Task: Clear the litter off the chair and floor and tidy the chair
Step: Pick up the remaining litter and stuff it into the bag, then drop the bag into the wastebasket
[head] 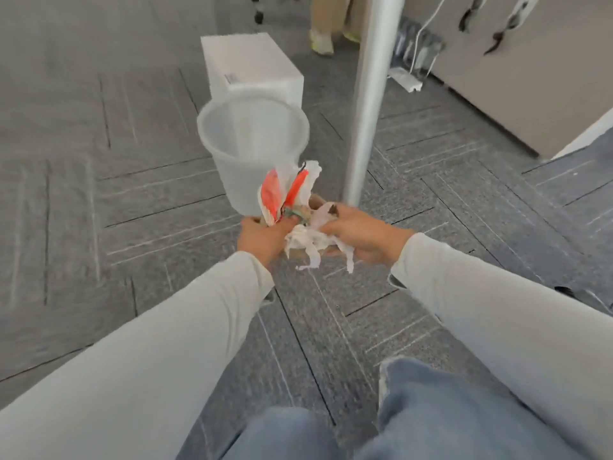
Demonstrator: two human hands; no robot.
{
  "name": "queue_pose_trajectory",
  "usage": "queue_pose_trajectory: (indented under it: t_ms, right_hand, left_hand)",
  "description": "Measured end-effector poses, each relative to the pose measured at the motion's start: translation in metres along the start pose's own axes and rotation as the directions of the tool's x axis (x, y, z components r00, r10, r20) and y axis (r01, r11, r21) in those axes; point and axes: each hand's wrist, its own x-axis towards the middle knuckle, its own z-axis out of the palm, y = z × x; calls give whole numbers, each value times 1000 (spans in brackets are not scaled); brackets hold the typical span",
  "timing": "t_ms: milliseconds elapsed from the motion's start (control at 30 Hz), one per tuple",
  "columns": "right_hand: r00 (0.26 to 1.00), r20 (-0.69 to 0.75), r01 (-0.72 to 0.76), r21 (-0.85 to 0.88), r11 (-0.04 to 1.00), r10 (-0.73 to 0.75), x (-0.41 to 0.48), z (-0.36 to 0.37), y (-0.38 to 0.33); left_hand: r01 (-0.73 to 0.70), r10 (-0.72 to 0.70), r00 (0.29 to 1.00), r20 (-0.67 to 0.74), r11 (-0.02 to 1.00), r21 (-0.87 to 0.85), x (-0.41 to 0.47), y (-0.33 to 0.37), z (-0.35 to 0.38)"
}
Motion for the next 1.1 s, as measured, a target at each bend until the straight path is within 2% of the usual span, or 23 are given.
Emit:
queue_pose_trajectory:
  t_ms: [100,200,267,367,467,533,600,633,733,800,867,933,1033,1100]
  right_hand:
    - [993,-80,82,-100,992,-90,18,24,-40]
    - [969,-213,34,-376,926,-122,52,27,-66]
    - [961,-249,13,-409,912,-125,89,23,-72]
    - [939,-340,-28,-238,971,-56,136,12,-74]
    - [924,-365,-85,87,993,111,175,5,-80]
    - [923,-300,-133,337,932,240,196,0,-90]
    - [941,-199,-161,451,878,275,210,-8,-98]
    - [943,-168,-189,441,878,287,212,-11,-100]
    - [913,-166,-339,200,919,373,206,-13,-105]
    - [892,-149,-418,88,904,427,187,-10,-102]
    - [882,-144,-450,32,892,450,160,-5,-103]
    - [889,-171,-432,-10,902,424,128,2,-109]
    - [925,-193,-340,-32,940,328,64,16,-129]
    - [946,-195,-271,-30,962,260,7,25,-147]
  left_hand:
    - [-60,66,996,-61,994,88,14,43,-25]
    - [-13,23,999,-44,977,211,45,65,-39]
    - [-20,22,1000,-5,978,208,73,70,-46]
    - [36,-40,999,36,994,99,113,76,-48]
    - [158,-156,987,48,986,-47,149,83,-41]
    - [222,-211,974,84,963,-156,163,92,-36]
    - [264,-247,963,110,946,-189,167,102,-32]
    - [284,-268,957,112,944,-167,165,104,-32]
    - [396,-386,916,108,914,-86,151,116,-37]
    - [456,-453,887,91,890,-6,129,125,-40]
    - [459,-462,884,72,887,58,102,134,-46]
    - [410,-413,911,15,907,91,70,143,-52]
    - [262,-247,963,-109,952,157,11,159,-58]
    - [185,-156,978,-141,958,219,-38,172,-56]
